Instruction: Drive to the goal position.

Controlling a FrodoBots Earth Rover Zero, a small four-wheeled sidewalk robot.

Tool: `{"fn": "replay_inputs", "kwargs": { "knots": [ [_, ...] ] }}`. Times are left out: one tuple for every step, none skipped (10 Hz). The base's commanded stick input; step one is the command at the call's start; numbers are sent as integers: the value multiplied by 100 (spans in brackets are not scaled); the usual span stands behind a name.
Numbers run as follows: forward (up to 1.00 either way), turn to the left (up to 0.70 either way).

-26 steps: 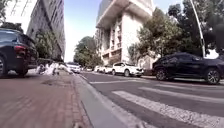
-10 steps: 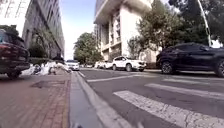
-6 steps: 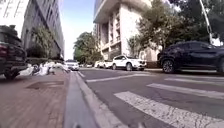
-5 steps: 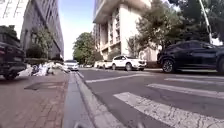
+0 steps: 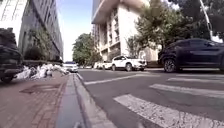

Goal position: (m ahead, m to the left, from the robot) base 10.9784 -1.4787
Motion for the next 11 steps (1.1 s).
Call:
{"fn": "replay_inputs", "kwargs": {
  "knots": [
    [45,0],
    [45,0],
    [45,0],
    [45,0],
    [45,0],
    [45,0],
    [45,0],
    [45,0],
    [45,0],
    [45,0],
    [45,0]
  ]
}}
